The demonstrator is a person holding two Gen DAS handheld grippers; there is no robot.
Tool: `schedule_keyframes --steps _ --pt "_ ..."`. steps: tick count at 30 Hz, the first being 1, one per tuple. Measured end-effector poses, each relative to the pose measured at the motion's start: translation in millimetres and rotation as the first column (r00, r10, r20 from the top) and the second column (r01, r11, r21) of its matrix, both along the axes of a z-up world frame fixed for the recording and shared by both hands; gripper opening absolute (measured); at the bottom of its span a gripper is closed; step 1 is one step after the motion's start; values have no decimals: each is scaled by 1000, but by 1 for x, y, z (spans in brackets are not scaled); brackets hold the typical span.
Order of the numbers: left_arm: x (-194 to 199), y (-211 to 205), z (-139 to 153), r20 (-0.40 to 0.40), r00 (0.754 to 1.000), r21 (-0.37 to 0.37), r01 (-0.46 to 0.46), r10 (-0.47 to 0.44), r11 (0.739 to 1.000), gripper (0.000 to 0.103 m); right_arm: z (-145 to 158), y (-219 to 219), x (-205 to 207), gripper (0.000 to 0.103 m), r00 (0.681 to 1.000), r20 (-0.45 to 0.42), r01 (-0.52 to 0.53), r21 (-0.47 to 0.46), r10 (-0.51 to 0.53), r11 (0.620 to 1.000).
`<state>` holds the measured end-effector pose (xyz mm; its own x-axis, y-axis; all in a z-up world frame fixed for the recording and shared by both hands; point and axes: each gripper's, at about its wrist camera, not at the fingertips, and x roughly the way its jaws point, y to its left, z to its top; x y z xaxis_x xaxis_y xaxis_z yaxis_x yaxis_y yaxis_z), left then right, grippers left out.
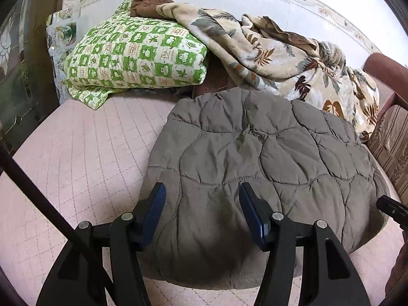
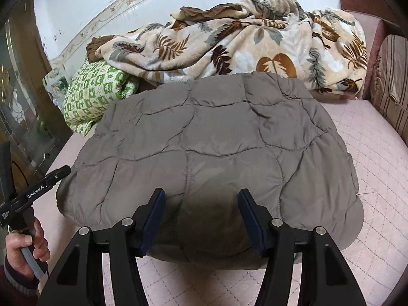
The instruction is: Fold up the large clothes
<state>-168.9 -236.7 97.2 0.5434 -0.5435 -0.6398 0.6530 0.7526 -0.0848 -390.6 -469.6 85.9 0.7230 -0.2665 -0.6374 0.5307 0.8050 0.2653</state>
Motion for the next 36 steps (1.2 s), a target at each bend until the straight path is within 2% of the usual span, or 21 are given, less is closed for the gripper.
schedule_keyframes --steps 13,36 --pt "-4 -6 -7 8 1000 31 25 -26 999 59 -5 -3 2 63 1000 -14 6 8 -6 1000" --pt "-4 -6 -9 11 999 37 30 -31 999 59 -8 -4 3 63 1000 -18 10 15 -10 1000"
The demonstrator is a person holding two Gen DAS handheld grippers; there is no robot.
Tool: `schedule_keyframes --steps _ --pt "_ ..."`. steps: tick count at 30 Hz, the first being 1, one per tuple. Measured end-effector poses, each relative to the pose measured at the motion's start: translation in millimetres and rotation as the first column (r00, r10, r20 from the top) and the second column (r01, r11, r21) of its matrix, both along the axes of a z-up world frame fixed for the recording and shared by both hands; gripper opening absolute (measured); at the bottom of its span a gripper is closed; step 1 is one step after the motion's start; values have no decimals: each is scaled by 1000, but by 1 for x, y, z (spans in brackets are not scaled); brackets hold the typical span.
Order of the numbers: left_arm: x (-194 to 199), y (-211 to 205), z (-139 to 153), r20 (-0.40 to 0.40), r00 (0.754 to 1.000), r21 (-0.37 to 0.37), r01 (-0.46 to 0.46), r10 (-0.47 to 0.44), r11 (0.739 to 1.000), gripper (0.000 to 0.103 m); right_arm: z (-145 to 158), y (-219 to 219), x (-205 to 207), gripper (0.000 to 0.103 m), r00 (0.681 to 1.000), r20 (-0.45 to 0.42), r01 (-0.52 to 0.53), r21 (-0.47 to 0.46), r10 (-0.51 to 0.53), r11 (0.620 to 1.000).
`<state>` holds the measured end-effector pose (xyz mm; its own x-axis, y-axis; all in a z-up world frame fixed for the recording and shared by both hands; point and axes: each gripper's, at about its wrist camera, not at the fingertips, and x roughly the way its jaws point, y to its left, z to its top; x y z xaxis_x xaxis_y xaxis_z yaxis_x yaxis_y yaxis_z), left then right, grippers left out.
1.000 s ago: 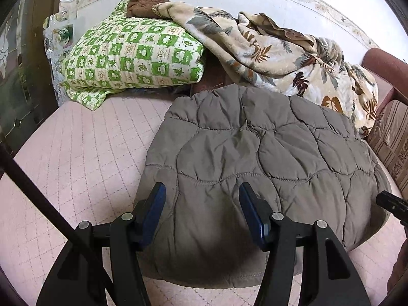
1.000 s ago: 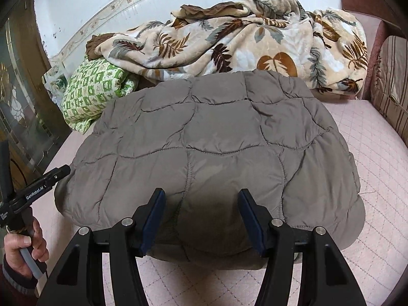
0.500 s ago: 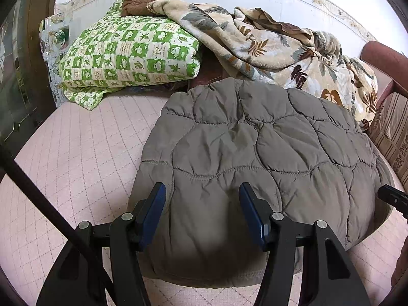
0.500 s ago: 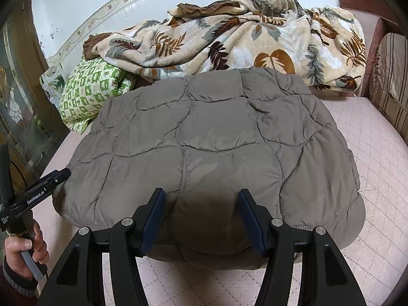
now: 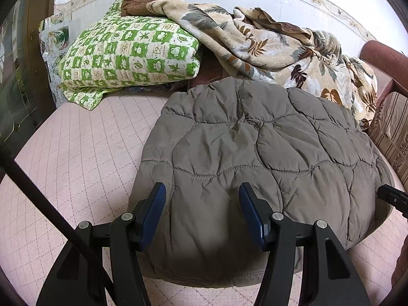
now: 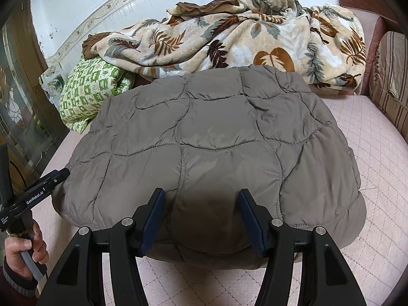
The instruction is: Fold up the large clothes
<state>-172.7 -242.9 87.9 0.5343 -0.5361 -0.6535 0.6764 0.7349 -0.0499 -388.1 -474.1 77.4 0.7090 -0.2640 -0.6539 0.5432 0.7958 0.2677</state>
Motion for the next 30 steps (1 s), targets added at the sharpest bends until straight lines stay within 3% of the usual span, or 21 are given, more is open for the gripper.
schedule_keyframes --steps 26,30 --pt "3 0 -5 -25 1000 0 1 -1 1000 59 -6 1 8 65 999 -38 -5 -5 5 1000" --pt "2 3 1 -22 1000 -21 0 0 1000 59 0 0 4 65 1000 -11 -7 -7 7 1000"
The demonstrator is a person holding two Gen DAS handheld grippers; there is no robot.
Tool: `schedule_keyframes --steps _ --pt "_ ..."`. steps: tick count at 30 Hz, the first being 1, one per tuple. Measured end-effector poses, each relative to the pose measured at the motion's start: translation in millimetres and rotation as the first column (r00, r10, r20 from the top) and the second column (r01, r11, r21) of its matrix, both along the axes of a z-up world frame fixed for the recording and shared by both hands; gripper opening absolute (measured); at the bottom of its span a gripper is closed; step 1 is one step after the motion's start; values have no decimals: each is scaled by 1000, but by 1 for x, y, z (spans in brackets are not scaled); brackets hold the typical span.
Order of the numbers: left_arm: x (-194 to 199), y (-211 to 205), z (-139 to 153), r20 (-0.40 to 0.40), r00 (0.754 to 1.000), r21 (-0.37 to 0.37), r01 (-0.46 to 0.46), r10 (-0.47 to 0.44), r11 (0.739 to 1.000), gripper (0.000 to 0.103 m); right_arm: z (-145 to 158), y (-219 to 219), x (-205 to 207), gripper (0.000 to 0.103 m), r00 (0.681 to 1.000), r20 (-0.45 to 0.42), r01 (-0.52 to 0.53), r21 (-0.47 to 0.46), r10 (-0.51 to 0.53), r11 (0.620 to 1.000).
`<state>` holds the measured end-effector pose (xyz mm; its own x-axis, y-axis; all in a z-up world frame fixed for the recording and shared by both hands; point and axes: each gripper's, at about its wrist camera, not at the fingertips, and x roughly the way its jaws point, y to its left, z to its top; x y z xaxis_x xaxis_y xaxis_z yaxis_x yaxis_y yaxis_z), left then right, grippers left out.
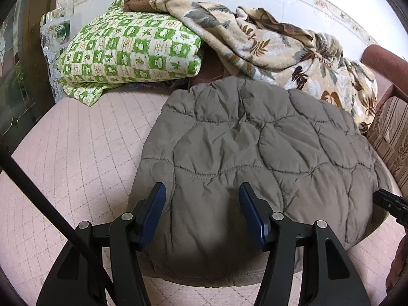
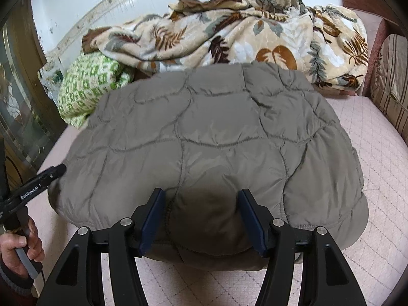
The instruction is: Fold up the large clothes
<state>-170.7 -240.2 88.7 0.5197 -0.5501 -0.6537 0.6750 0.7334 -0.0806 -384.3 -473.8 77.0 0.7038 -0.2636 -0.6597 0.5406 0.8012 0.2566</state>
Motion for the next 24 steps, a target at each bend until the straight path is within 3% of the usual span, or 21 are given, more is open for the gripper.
schedule_keyframes --steps 10,15,18,24 --pt "3 -8 -11 -24 1000 58 19 -18 998 60 -12 -1 9 67 999 -48 6 11 -6 1000" --pt "-1 2 6 -10 1000 -26 16 -16 1000 60 5 2 1 67 1000 10 5 -21 -5 1000" --pt "-3 6 12 15 1000 -39 16 -15 999 60 13 -3 -8 67 999 34 36 -31 -35 999" --pt "8 5 -5 -45 999 24 9 -8 1000 60 6 -28 -22 67 993 10 113 29 -113 993"
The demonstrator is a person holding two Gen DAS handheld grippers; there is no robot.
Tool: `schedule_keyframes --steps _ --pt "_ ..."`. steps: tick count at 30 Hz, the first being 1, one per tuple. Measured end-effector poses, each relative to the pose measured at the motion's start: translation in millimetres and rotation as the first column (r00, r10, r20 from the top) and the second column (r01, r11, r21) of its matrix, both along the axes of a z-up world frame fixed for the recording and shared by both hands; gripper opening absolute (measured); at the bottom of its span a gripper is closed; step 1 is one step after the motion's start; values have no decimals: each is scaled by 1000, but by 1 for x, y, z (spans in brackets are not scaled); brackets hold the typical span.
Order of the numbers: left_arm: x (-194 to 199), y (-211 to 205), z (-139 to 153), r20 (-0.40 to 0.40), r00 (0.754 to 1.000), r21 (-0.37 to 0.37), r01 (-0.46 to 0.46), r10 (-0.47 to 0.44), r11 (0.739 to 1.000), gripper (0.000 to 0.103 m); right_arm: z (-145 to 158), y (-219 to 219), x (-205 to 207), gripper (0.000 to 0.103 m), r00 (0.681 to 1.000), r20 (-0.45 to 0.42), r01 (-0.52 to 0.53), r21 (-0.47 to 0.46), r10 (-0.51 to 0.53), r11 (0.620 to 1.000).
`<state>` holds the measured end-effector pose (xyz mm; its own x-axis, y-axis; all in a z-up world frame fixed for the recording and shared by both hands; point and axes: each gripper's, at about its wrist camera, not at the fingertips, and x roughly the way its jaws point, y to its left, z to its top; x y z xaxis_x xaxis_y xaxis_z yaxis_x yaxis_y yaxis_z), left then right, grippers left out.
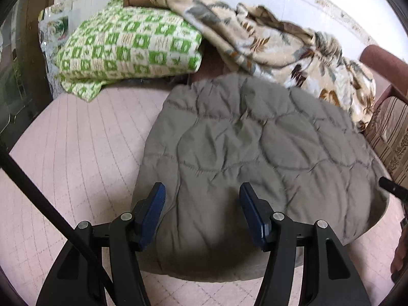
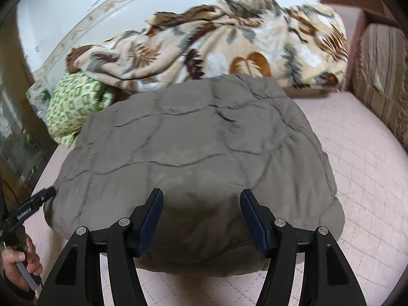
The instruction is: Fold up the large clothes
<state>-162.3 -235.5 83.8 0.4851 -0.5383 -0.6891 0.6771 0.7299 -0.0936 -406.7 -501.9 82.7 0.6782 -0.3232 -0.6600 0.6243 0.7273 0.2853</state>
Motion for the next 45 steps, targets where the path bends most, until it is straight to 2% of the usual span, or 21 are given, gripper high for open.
schedule_keyframes --steps 4,7,12,15,19,23,29,45 --pt "0 -3 -7 6 1000 25 -2 2 1000 60 -16 -7 2 67 999 -32 8 63 -6 998" --pt "-4 -6 -9 37 999 41 -8 7 999 61 -19 -4 6 67 998 -58 0 42 2 999" --pt "-12 -5 -1 50 998 11 -31 30 999 60 -6 3 2 67 1000 -17 -7 21 8 1000" --pt "-21 -10 0 68 997 18 -39 38 999 61 -3 10 3 67 1000 -16 -26 8 26 1000" --pt "-37 -15 2 132 991 47 -31 25 998 61 -8 20 11 67 998 -46 -49 -14 49 999" --pt "-46 -16 5 136 991 44 -10 4 999 61 -7 29 17 67 996 -51 -72 -34 70 997" --pt "-55 -22 6 192 981 80 8 -23 997 61 -7 38 25 67 993 -68 -96 -72 92 993" --pt "-66 -29 6 248 967 110 25 -51 994 61 -10 39 28 67 993 -69 -97 -72 92 993"
